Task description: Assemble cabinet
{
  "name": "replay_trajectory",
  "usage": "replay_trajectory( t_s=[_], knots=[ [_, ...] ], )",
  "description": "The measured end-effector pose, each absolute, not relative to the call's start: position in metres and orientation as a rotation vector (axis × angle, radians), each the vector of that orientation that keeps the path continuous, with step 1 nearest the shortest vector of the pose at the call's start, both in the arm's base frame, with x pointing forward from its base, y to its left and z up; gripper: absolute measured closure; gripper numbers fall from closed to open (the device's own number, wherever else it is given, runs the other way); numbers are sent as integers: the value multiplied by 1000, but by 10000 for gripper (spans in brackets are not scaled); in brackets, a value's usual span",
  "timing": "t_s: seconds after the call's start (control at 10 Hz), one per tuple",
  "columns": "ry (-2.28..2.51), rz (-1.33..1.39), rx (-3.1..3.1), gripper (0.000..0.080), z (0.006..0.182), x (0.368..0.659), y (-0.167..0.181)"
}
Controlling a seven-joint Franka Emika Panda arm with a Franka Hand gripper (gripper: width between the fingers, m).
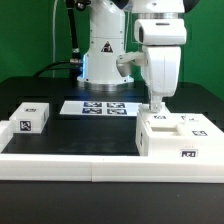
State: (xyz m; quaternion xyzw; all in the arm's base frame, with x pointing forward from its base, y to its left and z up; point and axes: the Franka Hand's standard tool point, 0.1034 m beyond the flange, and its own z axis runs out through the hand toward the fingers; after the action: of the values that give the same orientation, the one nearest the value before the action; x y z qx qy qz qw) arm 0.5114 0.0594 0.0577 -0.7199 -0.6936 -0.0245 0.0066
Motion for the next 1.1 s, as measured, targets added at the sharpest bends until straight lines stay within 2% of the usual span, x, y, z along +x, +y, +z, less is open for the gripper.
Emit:
replay_trajectory(
  t_s=[0.5, 1.1],
  knots=[
    [-2169, -71, -2250, 729, 58, 513, 59],
    [-2175, -113, -2253, 729, 59, 567, 57]
  ],
)
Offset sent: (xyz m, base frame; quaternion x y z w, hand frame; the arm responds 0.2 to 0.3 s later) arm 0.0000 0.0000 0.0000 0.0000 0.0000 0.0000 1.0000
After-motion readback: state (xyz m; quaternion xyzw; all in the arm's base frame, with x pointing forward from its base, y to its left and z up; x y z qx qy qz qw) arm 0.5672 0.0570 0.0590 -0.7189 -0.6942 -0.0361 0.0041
